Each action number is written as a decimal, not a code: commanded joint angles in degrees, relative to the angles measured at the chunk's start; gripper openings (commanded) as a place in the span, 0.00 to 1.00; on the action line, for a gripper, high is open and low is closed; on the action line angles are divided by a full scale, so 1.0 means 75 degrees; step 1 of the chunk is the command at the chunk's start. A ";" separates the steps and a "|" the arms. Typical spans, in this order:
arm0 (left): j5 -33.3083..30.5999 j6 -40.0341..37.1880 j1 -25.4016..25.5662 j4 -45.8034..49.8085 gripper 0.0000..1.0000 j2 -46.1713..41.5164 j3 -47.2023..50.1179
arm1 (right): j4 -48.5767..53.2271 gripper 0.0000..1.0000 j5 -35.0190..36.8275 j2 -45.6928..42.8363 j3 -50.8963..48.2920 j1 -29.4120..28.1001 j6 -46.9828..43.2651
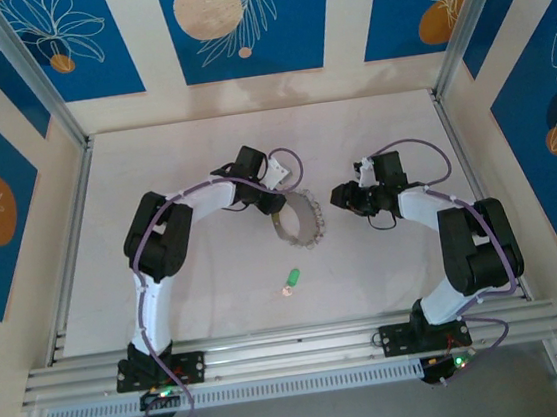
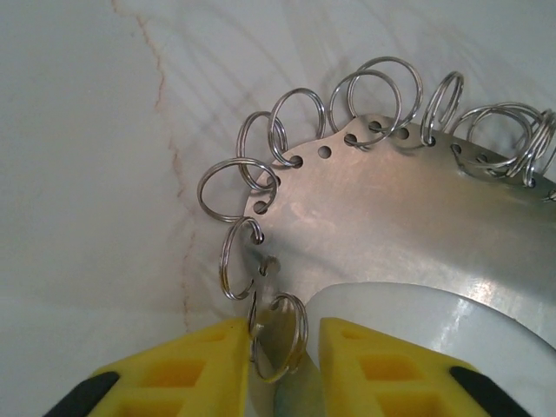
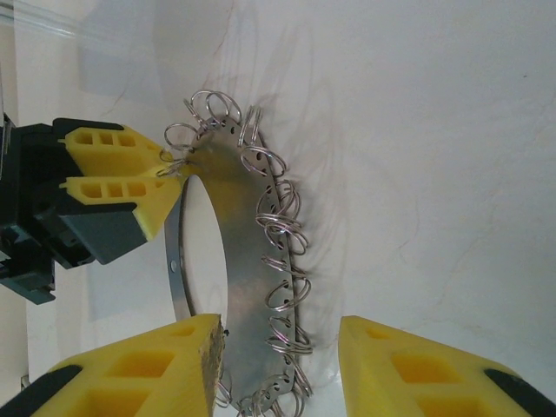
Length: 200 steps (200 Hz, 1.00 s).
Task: Put the keys on the keyring
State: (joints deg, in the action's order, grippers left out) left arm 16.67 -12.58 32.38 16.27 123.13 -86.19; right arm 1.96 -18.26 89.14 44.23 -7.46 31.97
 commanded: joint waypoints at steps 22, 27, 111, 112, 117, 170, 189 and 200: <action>0.0313 -0.0097 0.0030 -0.0084 0.06 0.0054 0.0002 | 0.0076 0.40 -0.0192 -0.0281 -0.0072 0.0048 0.0041; 0.0319 -0.0102 0.0029 -0.0101 0.03 0.0029 -0.0004 | 0.0078 0.40 -0.0206 -0.0294 -0.0073 0.0047 0.0040; 0.1001 0.0428 -0.0019 -0.0658 0.00 -0.1340 0.0141 | 0.0018 0.40 -0.0582 -0.0696 0.0095 -0.0062 0.0238; 0.1019 0.0437 -0.0018 -0.0676 0.00 -0.1355 0.0145 | 0.0017 0.40 -0.0587 -0.0707 0.0101 -0.0069 0.0238; 0.1083 0.0494 -0.0017 -0.0752 0.00 -0.1450 0.0168 | 0.0008 0.40 -0.0608 -0.0737 0.0126 -0.0092 0.0238; 0.1843 0.1215 -0.0020 -0.1852 0.00 -0.2482 0.0718 | -0.0347 0.39 -0.1096 -0.1173 0.0371 -0.0409 0.0023; 0.2083 0.1417 -0.0023 -0.2175 0.00 -0.2803 0.0893 | -0.0633 0.38 -0.1348 -0.1361 0.0437 -0.0446 -0.0086; 0.2205 0.1485 -0.0020 -0.2311 0.00 -0.2972 0.0971 | -0.0857 0.36 -0.1486 -0.1463 0.0469 -0.0446 -0.0113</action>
State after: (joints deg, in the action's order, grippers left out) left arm 27.99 -4.32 32.36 4.56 104.75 -80.51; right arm -0.73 -25.10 80.86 45.89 -10.55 32.71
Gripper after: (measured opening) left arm 0.049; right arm 0.376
